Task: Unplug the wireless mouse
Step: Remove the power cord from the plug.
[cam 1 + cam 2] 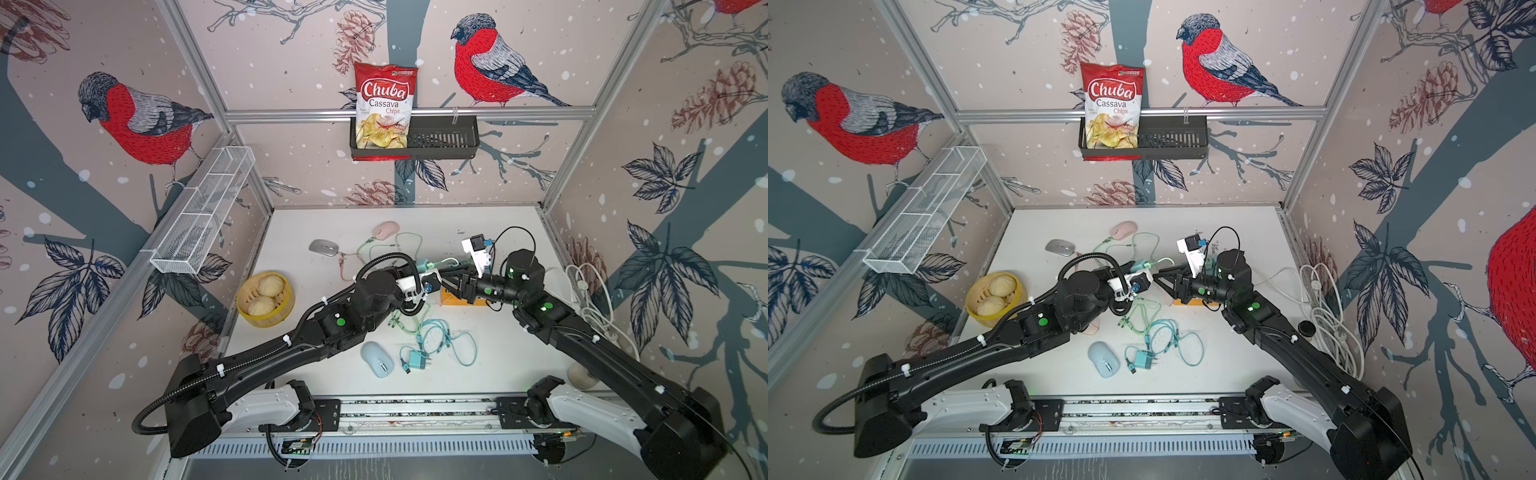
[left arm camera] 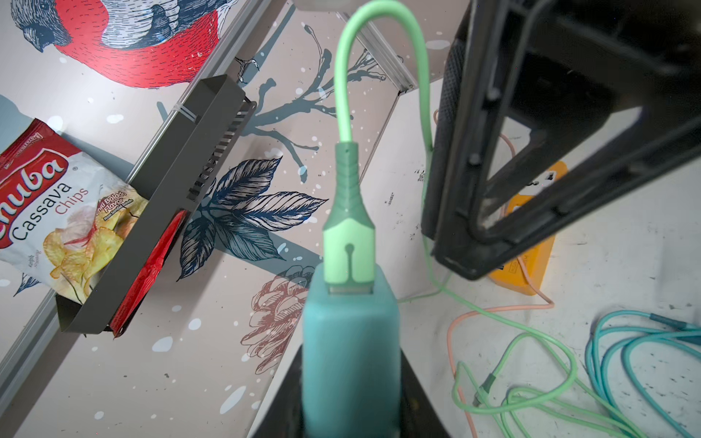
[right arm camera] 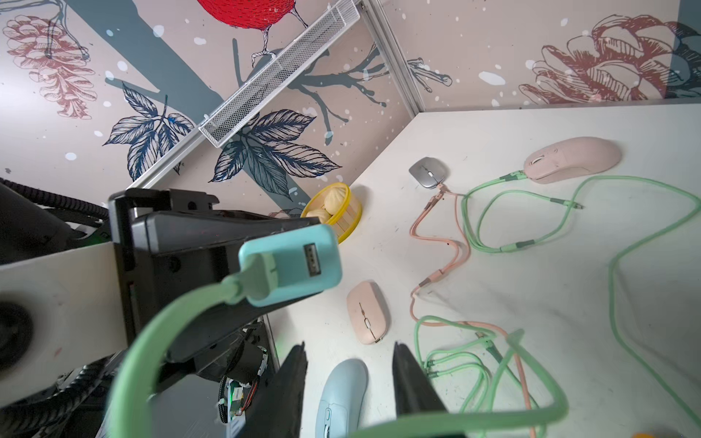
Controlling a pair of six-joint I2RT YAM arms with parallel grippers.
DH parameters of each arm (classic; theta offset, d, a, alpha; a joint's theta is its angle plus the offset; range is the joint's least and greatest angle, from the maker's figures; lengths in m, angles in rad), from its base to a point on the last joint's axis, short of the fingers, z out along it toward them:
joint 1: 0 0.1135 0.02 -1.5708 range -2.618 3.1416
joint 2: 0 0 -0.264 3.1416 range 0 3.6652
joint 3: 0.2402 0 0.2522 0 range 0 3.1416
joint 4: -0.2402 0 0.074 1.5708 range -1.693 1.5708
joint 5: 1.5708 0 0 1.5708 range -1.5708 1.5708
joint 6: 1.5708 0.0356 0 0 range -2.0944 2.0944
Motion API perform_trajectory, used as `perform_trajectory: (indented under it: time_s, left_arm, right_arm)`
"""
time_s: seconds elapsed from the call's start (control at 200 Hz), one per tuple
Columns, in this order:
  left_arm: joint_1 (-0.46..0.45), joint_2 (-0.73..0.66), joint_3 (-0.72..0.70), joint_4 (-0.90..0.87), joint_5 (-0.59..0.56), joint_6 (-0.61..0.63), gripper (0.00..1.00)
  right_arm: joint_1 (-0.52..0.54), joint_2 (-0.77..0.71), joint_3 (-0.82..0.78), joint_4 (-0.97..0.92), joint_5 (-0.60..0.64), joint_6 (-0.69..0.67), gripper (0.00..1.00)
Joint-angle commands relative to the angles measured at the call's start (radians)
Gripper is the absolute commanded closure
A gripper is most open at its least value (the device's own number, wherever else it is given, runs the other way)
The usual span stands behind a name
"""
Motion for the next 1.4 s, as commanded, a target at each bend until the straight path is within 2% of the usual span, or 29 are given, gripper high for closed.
perform_trajectory:
  time_s: [0.0, 0.335, 0.596, 0.706, 0.776, 0.796, 0.966, 1.156, 1.391]
  left_arm:
    - [-0.001, 0.006, 0.003, -0.01, 0.048, -0.014, 1.0]
    - [-0.001, 0.006, 0.008, -0.032, 0.07, -0.029, 1.0]
    - [-0.002, -0.003, 0.008, -0.041, 0.111, -0.036, 1.0]
    - [-0.004, -0.005, 0.006, -0.044, 0.115, -0.039, 1.0]
    - [-0.004, 0.004, 0.009, -0.048, 0.09, -0.049, 1.0]
    - [-0.004, 0.01, 0.012, -0.053, 0.08, -0.052, 1.0]
    - [-0.004, 0.014, 0.006, -0.085, 0.032, -0.081, 1.0]
    - [-0.002, -0.027, -0.051, -0.112, 0.007, -0.101, 1.0]
    - [0.025, -0.049, -0.058, -0.217, -0.019, -0.172, 1.0]
  right_arm:
    - [0.006, 0.007, 0.021, 0.055, -0.032, 0.007, 0.6]
    - [0.014, -0.01, 0.021, 0.111, -0.043, 0.039, 0.6]
    - [0.023, 0.003, 0.037, 0.118, -0.029, 0.047, 0.7]
    - [0.027, 0.005, 0.041, 0.121, -0.026, 0.047, 0.76]
    - [0.029, 0.003, 0.042, 0.117, -0.02, 0.046, 0.93]
    - [0.029, 0.001, 0.043, 0.115, -0.014, 0.046, 1.0]
    - [0.018, -0.04, 0.05, 0.06, 0.054, 0.016, 1.0]
    - [-0.063, -0.093, 0.044, 0.046, 0.064, 0.034, 1.0]
    - [-0.045, -0.05, 0.037, 0.039, 0.072, 0.043, 1.0]
